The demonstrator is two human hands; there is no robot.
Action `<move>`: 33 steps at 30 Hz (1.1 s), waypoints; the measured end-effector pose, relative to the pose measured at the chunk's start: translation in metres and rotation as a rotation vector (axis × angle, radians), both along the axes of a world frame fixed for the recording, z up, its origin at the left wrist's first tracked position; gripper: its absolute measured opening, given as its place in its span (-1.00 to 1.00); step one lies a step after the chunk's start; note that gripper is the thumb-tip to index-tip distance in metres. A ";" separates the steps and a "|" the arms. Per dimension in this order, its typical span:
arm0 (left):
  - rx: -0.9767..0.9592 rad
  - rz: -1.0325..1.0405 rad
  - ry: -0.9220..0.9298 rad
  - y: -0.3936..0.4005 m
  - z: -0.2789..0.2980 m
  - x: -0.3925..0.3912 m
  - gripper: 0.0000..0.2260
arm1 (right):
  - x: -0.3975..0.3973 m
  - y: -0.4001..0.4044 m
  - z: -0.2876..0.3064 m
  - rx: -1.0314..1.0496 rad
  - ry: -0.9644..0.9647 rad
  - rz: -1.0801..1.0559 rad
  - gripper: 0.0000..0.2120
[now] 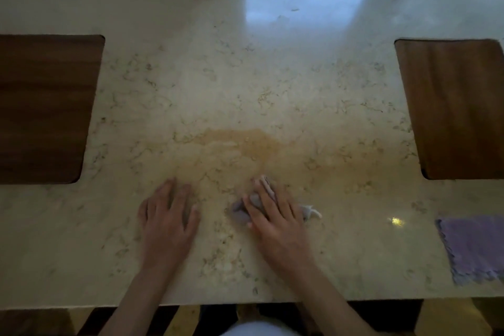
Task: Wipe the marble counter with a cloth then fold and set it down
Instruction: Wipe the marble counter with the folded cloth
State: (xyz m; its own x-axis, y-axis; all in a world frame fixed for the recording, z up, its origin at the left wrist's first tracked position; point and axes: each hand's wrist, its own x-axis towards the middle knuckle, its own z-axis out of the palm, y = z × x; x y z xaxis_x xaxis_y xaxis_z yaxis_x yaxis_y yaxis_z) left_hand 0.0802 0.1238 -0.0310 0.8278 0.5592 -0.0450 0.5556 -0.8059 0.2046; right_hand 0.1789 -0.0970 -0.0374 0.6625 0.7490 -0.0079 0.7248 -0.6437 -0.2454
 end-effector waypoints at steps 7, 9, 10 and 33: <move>0.064 0.061 -0.053 0.129 0.019 0.010 -0.51 | 0.115 -0.043 0.000 -0.081 0.028 -0.930 -0.47; 0.047 0.049 0.015 0.155 0.010 0.011 -0.48 | 0.095 -0.006 0.006 -0.063 0.037 -0.913 -0.46; 0.047 0.038 0.042 0.162 0.004 0.011 -0.47 | 0.075 0.013 0.007 -0.062 0.018 -0.855 -0.46; 0.125 -0.507 0.138 0.278 -0.009 0.224 -0.47 | 0.109 -0.021 0.001 -0.104 -0.001 -1.168 -0.45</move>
State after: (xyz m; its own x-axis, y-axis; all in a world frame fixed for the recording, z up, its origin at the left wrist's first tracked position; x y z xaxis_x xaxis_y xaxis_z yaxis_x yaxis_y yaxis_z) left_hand 0.3040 0.4015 -0.0400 0.9864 0.0988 -0.1314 0.1052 -0.9936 0.0422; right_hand 0.2882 -0.1184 -0.0363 0.9475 -0.3181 -0.0327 -0.3192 -0.9353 -0.1526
